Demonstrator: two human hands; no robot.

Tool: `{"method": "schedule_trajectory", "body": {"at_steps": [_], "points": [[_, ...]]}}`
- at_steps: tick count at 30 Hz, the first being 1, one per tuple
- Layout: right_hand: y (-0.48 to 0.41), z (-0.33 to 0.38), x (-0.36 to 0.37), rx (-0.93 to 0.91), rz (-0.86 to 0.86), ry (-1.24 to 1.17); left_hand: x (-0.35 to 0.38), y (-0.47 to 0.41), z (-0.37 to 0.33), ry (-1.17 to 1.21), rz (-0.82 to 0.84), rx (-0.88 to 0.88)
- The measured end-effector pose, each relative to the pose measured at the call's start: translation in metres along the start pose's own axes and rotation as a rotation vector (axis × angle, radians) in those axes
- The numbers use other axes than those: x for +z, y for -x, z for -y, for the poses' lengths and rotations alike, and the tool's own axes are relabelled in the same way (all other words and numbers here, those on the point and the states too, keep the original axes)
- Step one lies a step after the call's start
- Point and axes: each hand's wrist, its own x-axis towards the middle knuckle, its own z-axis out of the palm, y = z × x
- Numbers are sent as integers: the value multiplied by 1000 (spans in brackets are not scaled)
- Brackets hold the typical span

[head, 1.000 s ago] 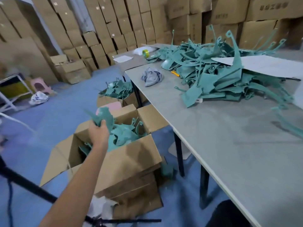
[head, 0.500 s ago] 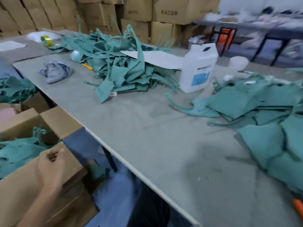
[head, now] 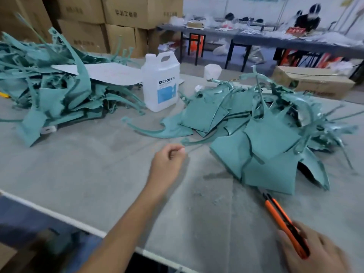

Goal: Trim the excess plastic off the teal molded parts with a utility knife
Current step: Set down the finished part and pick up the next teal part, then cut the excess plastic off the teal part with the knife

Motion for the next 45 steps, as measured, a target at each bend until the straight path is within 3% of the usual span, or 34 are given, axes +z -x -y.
{"method": "schedule_trajectory", "body": {"at_steps": [4, 8, 10, 14, 18, 23, 25, 27, 29, 31, 32, 35, 39, 45], "points": [[-4, 10, 0, 50, -141, -4, 83, -12, -2, 132, 251, -244], [1, 12, 1, 62, -224, -86, 115, -27, -5, 201, 158, -287], [1, 11, 4, 54, -262, -80, 112, -32, -14, 167, 96, -159], [-1, 5, 9, 36, -295, -83, 83, -34, -49, -128, -25, 284], [-1, 2, 11, 1, -275, -90, 48, -30, -83, -275, -213, 648], [1, 2, 12, -25, -296, -97, 10, -43, -98, -443, -281, 768], [1, 2, 12, -32, -288, -90, -2, -52, -99, -404, -316, 689], [2, 0, 13, -24, -269, -75, -14, -68, -95, -222, -454, 472], [2, 0, 12, -14, -266, -80, -30, -86, -91, 66, -581, 185], [3, 1, 12, -14, -269, -91, -45, -99, -85, 440, -581, -62], [4, 2, 12, -12, -268, -98, -52, -101, -82, 506, -544, -129], [2, 0, 14, 1, -267, -124, -66, -97, -66, 412, -423, -152], [1, -4, 17, 29, -275, -170, -76, -74, -42, 459, -380, -98], [1, -10, 16, 2, -228, -189, -82, -55, -25, 539, -688, -42]]}}
